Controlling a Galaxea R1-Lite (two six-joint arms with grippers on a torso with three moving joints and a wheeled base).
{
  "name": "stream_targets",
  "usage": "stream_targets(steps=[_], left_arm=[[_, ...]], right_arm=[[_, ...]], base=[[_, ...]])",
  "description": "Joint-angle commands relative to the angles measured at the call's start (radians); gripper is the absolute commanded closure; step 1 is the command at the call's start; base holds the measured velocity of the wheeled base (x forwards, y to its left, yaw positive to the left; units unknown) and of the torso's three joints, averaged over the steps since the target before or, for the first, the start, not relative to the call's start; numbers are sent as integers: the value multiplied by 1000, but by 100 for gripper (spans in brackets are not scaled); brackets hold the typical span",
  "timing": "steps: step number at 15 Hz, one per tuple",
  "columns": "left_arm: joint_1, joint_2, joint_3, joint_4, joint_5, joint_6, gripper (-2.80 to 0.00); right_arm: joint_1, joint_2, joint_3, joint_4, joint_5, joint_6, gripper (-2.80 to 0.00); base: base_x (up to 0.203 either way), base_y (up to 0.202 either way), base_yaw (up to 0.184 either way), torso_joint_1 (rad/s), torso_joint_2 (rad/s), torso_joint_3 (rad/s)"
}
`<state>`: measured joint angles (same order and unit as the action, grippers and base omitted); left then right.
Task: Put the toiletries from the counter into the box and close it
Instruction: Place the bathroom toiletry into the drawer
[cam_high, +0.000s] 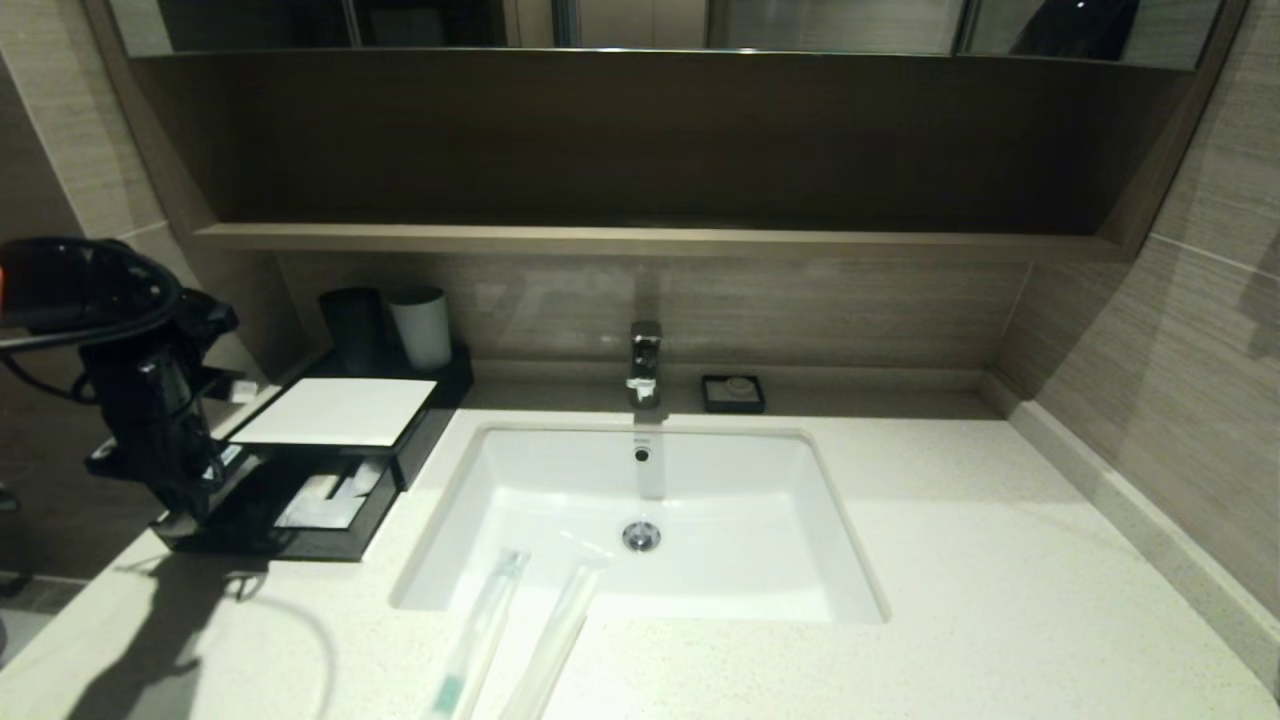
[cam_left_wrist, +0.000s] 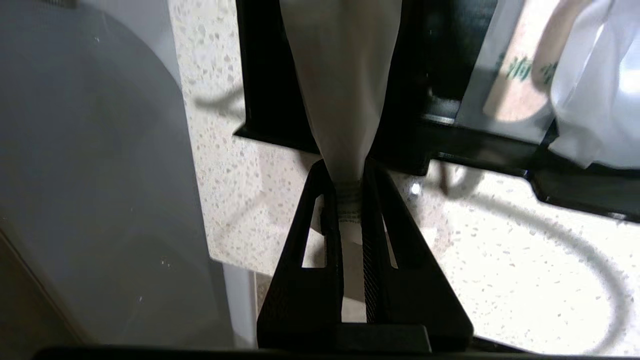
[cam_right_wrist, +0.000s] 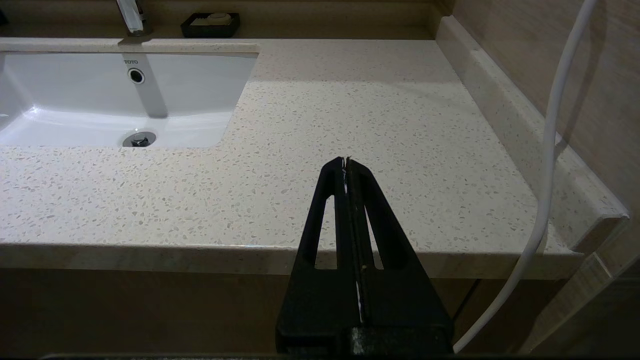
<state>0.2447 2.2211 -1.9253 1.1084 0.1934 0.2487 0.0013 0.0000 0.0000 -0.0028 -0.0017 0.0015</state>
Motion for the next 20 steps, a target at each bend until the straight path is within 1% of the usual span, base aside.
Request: stream_targets(steps=[1,6,13,16,19,20], left_arm=[[-2,12,0,-15,1,3,0],[-5,29,0,-64,-2,10,0],[-5,31,0,-171,-15,11,0],[-7,28,0,-176,-18,11,0],[-7,22,0,-173,-63,13,0],[-5,20,0,-168,-65,23,-280]], right_arm=[[0,-1,2,0,0,0,0],[0,0,2,0,0,0,0],[0,-2,2,0,0,0,0],[0,0,2,0,0,0,0],[0,0,2,0,0,0,0],[0,-1,2,0,0,0,0]], base=[[0,0,0,0,0,0],[0,0,0,0,0,0],[0,0,0,0,0,0],[0,0,0,0,0,0],[0,0,0,0,0,0],[0,0,0,0,0,0]])
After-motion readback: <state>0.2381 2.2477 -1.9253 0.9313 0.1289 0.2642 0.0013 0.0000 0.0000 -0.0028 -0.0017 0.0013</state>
